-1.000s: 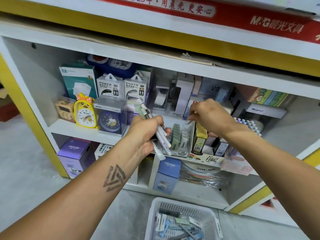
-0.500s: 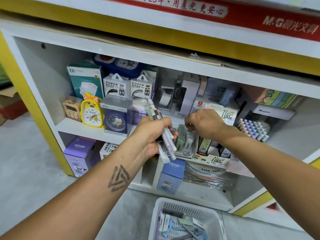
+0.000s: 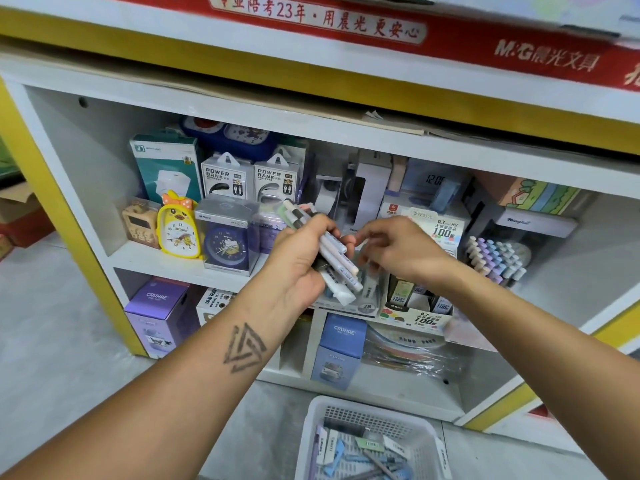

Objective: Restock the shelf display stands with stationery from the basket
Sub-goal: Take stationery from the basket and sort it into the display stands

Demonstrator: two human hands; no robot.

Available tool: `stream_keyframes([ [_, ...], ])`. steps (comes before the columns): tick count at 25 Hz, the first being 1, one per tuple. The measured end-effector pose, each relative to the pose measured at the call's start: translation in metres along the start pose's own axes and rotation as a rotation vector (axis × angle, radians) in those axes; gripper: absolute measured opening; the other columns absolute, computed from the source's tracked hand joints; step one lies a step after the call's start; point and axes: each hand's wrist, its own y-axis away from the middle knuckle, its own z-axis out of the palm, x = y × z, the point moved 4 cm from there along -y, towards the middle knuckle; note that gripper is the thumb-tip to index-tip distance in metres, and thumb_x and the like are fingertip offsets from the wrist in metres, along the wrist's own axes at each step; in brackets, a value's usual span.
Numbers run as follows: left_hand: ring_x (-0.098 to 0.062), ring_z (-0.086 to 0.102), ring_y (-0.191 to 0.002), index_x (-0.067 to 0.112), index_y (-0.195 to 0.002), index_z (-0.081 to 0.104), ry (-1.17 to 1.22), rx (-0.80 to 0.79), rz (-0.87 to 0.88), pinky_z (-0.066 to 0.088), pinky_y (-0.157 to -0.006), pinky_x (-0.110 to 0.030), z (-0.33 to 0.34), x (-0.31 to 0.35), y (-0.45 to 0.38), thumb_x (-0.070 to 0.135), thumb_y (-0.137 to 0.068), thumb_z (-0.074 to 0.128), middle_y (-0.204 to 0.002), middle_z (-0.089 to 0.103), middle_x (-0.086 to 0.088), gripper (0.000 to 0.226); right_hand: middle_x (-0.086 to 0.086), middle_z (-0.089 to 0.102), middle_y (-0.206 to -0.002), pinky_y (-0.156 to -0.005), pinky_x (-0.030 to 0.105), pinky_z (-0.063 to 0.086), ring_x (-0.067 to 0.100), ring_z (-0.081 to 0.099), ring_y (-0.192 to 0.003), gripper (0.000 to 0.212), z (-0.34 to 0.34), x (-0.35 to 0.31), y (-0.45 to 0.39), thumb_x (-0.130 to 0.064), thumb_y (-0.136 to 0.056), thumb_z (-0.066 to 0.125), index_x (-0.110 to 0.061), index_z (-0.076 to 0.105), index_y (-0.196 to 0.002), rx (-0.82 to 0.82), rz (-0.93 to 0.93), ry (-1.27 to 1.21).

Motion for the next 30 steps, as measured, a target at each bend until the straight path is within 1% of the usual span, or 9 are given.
stream_keyframes([
  [2, -0.021, 0.064, -0.052, 0.002, -0.07, 0.054, 0.072, 0.018, 0.008, 0.059, -0.061, -0.034, 0.003, -0.003, -0.003, 0.0, -0.086, 0.06, -0.055, 0.059, -0.011, 0.017, 0.024, 0.074, -0.093, -0.069, 0.032, 0.061, 0.035, 0.074, -0.087, 0.03, 0.014, -0.005, 0.028, 0.01, -0.085, 0.06, -0.003, 0.062, -0.112, -0.297, 0.194, -0.702],
  [3, -0.021, 0.064, -0.053, 0.004, -0.07, 0.054, 0.097, 0.031, 0.018, 0.06, -0.069, -0.038, 0.004, -0.005, -0.004, 0.001, -0.087, 0.06, -0.054, 0.059, -0.009, 0.018, 0.033, 0.07, -0.1, -0.071, 0.033, 0.062, 0.042, 0.072, -0.093, 0.036, 0.02, -0.006, 0.041, 0.016, -0.082, 0.059, 0.002, 0.057, -0.116, -0.414, 0.231, -0.892],
  [5, -0.021, 0.065, -0.056, 0.005, -0.07, 0.055, 0.121, 0.045, 0.039, 0.058, -0.083, -0.046, 0.006, -0.008, -0.005, 0.002, -0.087, 0.06, -0.057, 0.061, -0.01, 0.018, 0.04, 0.065, -0.108, -0.076, 0.035, 0.062, 0.046, 0.07, -0.098, 0.047, 0.024, -0.01, 0.058, 0.022, -0.081, 0.06, 0.005, 0.052, -0.124, -0.498, 0.216, -1.054],
  [8, -0.024, 0.066, -0.064, 0.007, -0.075, 0.056, 0.093, 0.021, 0.071, 0.059, -0.069, -0.039, 0.009, -0.012, -0.005, 0.005, -0.087, 0.06, -0.08, 0.065, -0.018, 0.013, 0.033, 0.069, -0.101, -0.074, 0.033, 0.063, 0.036, 0.073, -0.087, 0.052, 0.029, -0.004, 0.061, 0.017, -0.076, 0.068, 0.008, 0.051, -0.125, -0.374, 0.233, -1.096],
  [10, -0.023, 0.068, -0.065, 0.007, -0.079, 0.056, 0.057, 0.015, 0.109, 0.059, -0.063, -0.036, 0.009, -0.01, -0.005, 0.004, -0.087, 0.06, -0.08, 0.065, -0.017, 0.01, 0.029, 0.071, -0.095, -0.071, 0.029, 0.063, 0.031, 0.074, -0.081, 0.046, 0.031, 0.001, 0.063, 0.016, -0.074, 0.069, 0.01, 0.057, -0.117, -0.34, 0.269, -1.082],
  [15, -0.019, 0.059, -0.048, 0.007, -0.074, 0.056, 0.065, 0.075, 0.199, 0.058, -0.059, -0.036, -0.005, 0.014, -0.006, -0.002, -0.088, 0.058, -0.056, 0.056, -0.007, 0.016, 0.021, 0.074, -0.086, -0.055, 0.02, 0.055, 0.018, 0.068, -0.064, 0.022, 0.007, 0.015, 0.057, 0.014, -0.084, 0.063, 0.006, 0.072, -0.102, -0.169, 0.321, -0.758],
  [21, -0.017, 0.052, -0.044, 0.004, -0.07, 0.052, -0.059, 0.073, 0.143, 0.055, -0.055, -0.032, -0.014, 0.018, 0.0, -0.006, -0.085, 0.055, -0.052, 0.051, -0.008, 0.018, 0.01, 0.077, -0.084, -0.076, 0.023, 0.06, 0.02, 0.075, -0.082, 0.006, -0.028, 0.009, 0.022, -0.001, -0.084, 0.074, -0.003, 0.078, -0.089, 0.051, 0.145, -0.377],
  [25, -0.018, 0.052, -0.046, 0.003, -0.075, 0.053, -0.119, 0.069, 0.094, 0.056, -0.052, -0.031, -0.018, 0.014, 0.002, -0.008, -0.084, 0.054, -0.056, 0.051, -0.009, 0.014, -0.009, 0.074, -0.083, -0.067, 0.011, 0.046, -0.004, 0.064, -0.072, 0.006, -0.041, 0.007, -0.008, -0.017, -0.087, 0.075, -0.022, 0.078, -0.088, 0.126, -0.026, 0.227],
  [30, -0.02, 0.052, -0.047, 0.002, -0.081, 0.055, -0.242, 0.03, 0.036, 0.055, -0.052, -0.031, -0.018, 0.008, 0.005, -0.007, -0.084, 0.054, -0.06, 0.052, -0.01, 0.009, -0.004, 0.065, -0.077, -0.066, 0.021, 0.041, 0.015, 0.063, -0.073, 0.006, -0.039, 0.007, -0.029, -0.02, -0.087, 0.076, -0.014, 0.074, -0.086, 0.146, -0.245, 0.621],
])
